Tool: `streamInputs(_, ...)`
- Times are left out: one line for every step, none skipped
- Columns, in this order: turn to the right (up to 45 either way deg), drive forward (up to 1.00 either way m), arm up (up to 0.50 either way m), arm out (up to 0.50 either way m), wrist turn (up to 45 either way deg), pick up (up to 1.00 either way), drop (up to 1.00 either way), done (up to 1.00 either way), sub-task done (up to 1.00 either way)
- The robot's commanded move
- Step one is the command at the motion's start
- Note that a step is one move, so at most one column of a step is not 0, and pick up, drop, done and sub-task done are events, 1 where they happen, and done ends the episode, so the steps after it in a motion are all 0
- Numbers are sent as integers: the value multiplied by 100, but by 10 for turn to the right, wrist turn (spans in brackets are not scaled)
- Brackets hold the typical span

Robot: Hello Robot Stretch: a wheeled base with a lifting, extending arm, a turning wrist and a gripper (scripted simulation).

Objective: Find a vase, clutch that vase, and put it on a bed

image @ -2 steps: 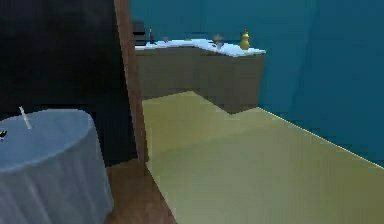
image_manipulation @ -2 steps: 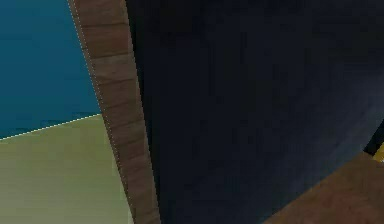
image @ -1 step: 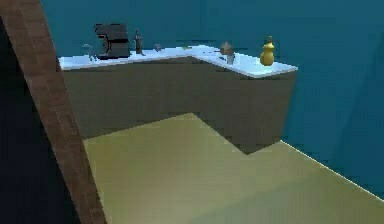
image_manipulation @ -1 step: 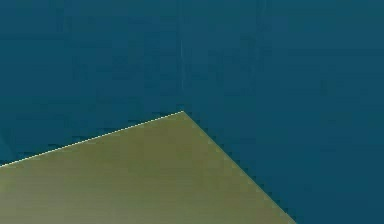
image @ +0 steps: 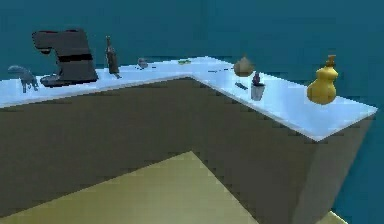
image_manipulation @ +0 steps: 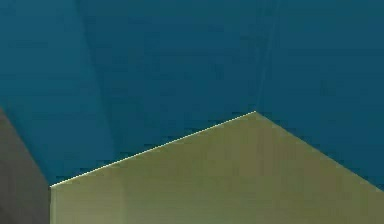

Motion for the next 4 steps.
streamInputs(30,0,0,0,0,0,0,0,0)
streamInputs(0,100,0,0,0,0,0,0,0)
streamInputs(450,0,0,0,0,0,0,0,0)
streamInputs(120,0,0,0,0,0,0,0,0)
